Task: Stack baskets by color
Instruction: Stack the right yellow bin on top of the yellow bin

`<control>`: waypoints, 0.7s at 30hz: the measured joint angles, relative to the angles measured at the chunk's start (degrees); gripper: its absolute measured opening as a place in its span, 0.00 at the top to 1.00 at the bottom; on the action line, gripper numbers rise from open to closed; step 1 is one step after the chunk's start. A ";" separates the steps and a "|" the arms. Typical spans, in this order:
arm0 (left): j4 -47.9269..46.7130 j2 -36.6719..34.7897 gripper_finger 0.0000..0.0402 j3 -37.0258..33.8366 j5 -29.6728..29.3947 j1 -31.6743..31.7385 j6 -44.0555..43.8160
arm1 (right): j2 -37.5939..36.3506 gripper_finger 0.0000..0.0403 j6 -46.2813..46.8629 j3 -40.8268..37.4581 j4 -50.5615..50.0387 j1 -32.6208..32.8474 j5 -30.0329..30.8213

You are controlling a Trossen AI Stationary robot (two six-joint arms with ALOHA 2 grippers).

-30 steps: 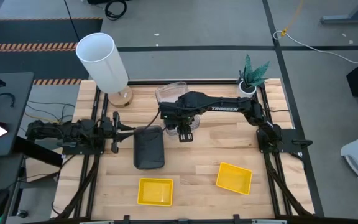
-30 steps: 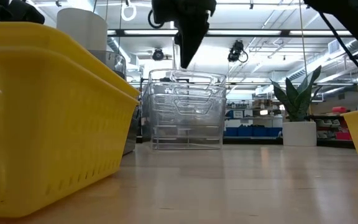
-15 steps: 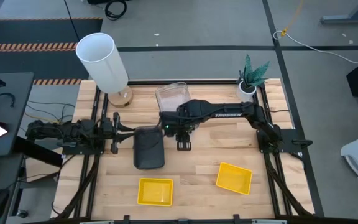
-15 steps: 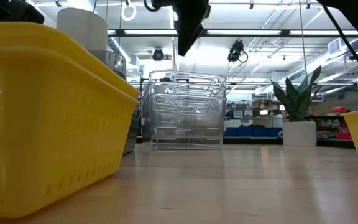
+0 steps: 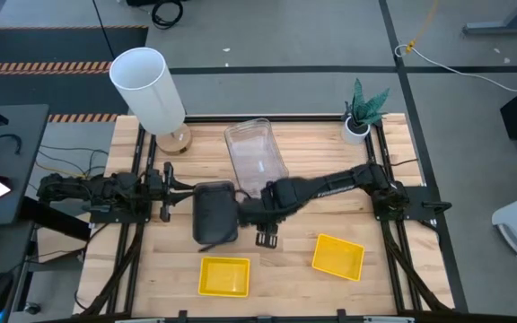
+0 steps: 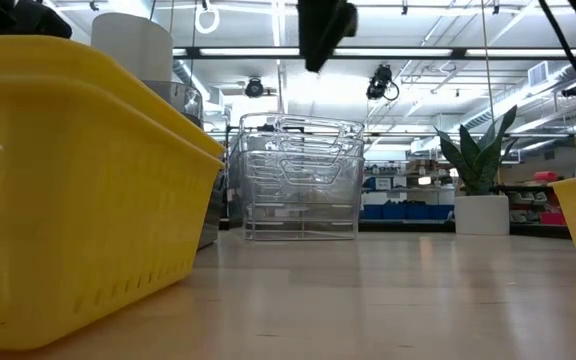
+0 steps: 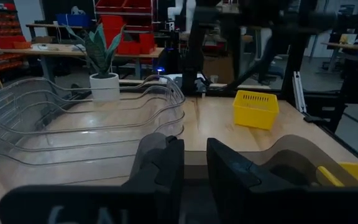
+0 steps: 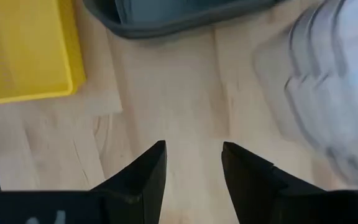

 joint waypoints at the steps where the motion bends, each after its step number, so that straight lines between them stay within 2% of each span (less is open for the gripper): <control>1: 0.01 0.00 0.81 0.00 0.00 0.00 -0.37 | 0.00 0.60 1.86 -0.79 0.03 0.84 0.77; 8: -0.01 0.00 0.83 0.00 0.00 0.00 -1.14 | 0.00 0.63 16.99 -6.32 -0.22 6.09 0.43; 14: -0.05 0.00 0.81 0.00 0.00 -0.02 -2.04 | 0.00 0.68 29.88 -7.42 0.46 9.74 -1.06; 21: -0.10 0.00 0.82 0.00 0.02 0.00 -2.60 | 0.00 0.69 34.64 -7.42 15.20 10.69 -0.59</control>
